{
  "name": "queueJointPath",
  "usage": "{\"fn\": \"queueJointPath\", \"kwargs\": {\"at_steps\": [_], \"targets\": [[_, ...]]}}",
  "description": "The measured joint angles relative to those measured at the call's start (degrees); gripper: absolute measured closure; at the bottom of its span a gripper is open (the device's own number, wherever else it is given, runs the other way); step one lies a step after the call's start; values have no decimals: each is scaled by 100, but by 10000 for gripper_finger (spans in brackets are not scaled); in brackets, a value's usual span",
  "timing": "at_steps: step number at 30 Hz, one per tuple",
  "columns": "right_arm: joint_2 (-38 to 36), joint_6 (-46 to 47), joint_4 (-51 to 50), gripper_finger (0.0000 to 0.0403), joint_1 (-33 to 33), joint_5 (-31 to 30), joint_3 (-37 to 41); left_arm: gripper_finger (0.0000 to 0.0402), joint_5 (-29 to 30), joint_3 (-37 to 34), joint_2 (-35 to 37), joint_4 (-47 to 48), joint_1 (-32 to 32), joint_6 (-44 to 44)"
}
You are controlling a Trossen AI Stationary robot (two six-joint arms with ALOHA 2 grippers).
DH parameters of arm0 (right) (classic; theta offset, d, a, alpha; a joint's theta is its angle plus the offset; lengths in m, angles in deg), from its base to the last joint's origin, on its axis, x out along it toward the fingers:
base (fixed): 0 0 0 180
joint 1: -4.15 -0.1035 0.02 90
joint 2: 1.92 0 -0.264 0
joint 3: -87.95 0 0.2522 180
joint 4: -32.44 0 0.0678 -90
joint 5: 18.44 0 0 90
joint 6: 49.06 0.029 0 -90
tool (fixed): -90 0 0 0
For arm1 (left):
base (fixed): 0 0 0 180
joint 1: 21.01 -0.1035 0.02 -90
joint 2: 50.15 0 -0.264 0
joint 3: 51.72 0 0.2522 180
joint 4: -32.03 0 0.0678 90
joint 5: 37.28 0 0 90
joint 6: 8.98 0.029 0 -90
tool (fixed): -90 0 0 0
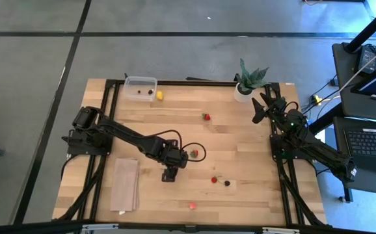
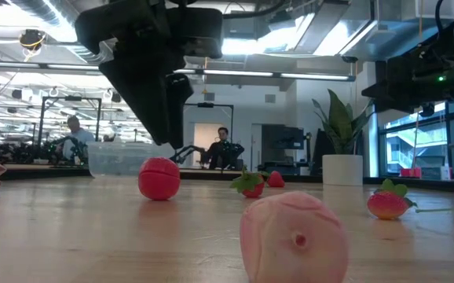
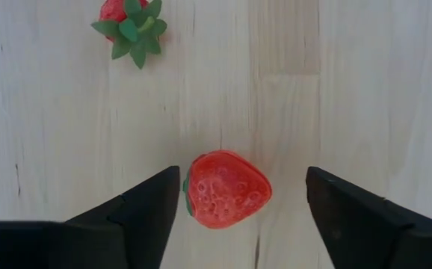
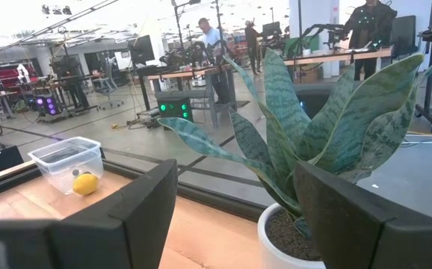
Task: Pick and placing Produce into tupperware
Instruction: Put the red strawberry into the transparent container
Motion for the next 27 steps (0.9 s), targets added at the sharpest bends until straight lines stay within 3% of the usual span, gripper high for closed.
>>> {"fn": "queueJointPath", "kwargs": {"at_steps": [8, 27], "targets": [[0, 0, 2, 134, -1, 0, 0, 73, 2, 0, 2, 123, 20, -265], [0, 2, 0, 134, -1, 0, 0, 81, -11, 0, -326, 108, 20, -455]]}}
